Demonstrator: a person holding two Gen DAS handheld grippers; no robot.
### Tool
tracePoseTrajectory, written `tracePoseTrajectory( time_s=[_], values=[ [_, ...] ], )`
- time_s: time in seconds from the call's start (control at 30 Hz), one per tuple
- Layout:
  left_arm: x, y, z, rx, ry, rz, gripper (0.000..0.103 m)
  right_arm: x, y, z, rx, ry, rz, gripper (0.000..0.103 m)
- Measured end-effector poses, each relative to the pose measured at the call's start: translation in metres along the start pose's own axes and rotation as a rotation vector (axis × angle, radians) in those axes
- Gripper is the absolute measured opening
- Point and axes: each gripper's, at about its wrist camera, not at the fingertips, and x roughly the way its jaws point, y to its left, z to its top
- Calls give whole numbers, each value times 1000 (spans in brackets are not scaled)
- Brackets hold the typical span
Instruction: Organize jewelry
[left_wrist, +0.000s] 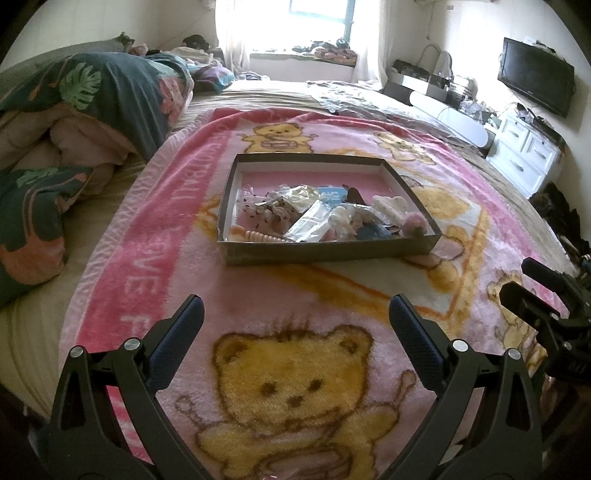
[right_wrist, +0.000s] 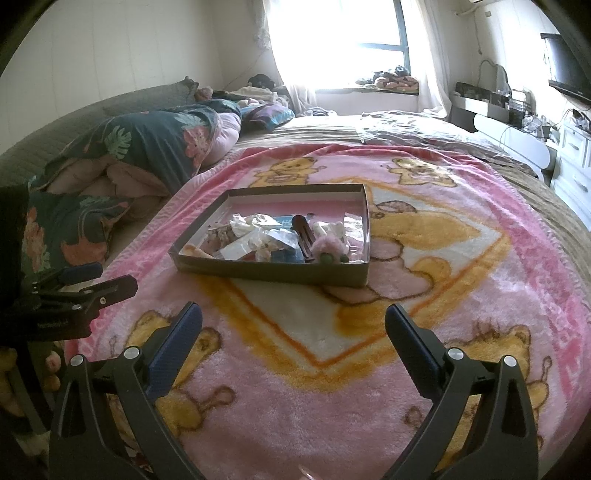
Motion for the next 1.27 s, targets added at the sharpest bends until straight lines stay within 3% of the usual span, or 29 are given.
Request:
tracePoseTrajectory(
  time_s=[0.53, 0.97, 1.17, 1.27],
  values=[
    [1, -6, -1, 11, 0, -8, 94, 0, 3, -1, -2, -2, -1, 99],
    [6, -2, 0, -21, 15, 11, 94, 6, -19, 7, 22, 3, -21, 99],
    [36, 38, 7, -107, 58, 120, 94, 39, -68, 14, 69, 32, -99, 99],
    [56, 85, 17, -192, 74, 192, 94, 71, -129, 25, 124, 58, -230, 99]
  ],
)
